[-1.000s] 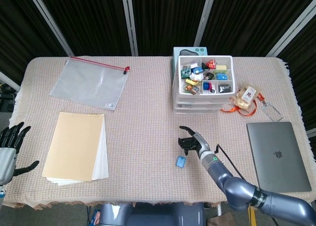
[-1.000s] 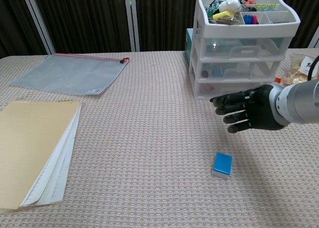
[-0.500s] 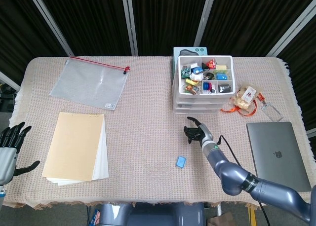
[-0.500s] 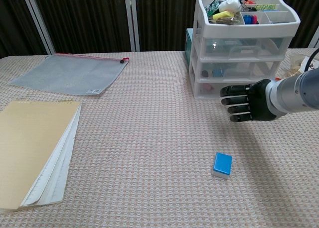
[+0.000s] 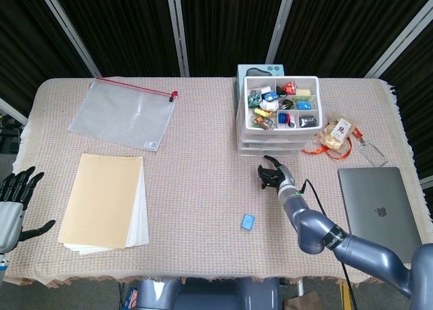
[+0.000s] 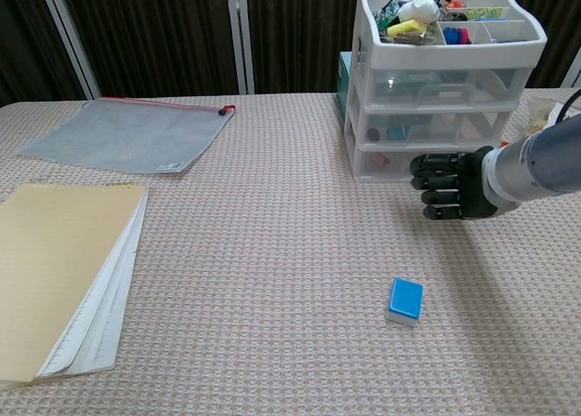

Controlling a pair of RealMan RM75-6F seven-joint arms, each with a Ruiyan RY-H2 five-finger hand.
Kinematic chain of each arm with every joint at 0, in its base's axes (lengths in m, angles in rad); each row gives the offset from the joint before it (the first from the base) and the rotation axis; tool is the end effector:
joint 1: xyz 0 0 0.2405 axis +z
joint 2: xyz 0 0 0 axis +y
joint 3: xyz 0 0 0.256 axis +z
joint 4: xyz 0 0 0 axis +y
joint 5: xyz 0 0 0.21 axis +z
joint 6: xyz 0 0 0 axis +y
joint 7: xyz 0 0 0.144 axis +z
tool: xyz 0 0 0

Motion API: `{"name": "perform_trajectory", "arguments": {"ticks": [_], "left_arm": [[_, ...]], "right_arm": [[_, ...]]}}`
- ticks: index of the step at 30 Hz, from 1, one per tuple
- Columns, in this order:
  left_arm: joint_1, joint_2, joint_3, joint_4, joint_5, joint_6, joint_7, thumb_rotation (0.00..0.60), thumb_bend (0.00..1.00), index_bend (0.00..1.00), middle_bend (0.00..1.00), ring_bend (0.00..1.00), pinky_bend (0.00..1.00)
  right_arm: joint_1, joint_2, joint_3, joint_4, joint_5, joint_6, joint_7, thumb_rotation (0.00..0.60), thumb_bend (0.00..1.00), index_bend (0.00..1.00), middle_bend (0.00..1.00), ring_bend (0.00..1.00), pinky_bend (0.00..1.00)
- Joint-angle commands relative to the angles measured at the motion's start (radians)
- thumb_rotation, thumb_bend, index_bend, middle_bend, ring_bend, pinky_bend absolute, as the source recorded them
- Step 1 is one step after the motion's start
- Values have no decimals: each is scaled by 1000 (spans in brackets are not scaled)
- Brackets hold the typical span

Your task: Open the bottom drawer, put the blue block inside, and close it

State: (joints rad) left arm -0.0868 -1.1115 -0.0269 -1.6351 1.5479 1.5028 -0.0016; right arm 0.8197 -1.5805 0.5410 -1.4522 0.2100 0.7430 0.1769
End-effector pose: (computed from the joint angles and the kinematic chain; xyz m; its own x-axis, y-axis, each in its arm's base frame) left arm -0.3012 0.1763 0.1559 0.3838 0.0079 0.9234 0.9220 -0.0589 -0.3827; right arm -0.1618 -0.3761 -0.0331 -0.8863 0.0158 0.4628 -0.3076 0.7271 -0.6138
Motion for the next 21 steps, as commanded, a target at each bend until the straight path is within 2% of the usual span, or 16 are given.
{"name": "perform_trajectory", "arguments": {"ticks": [1,11,21], "left_arm": [[0,1,0,-1,-1,-2,-1,600,171,78,0,0,0],[-1,-1,2,-1,3,1,-2,600,172,78,0,0,0],[-2,0,3,-2,1,-5,-3,600,172,78,0,0,0]], "right_arm": [[3,-11,2,27,23,-18,-1,600,499,142,783,819,754],[0,-27,71,87,114,-79,49,600,498,196,784,819,754],[-2,-32,98,123,175,-99,64,600,499,225,785,818,753]]}}
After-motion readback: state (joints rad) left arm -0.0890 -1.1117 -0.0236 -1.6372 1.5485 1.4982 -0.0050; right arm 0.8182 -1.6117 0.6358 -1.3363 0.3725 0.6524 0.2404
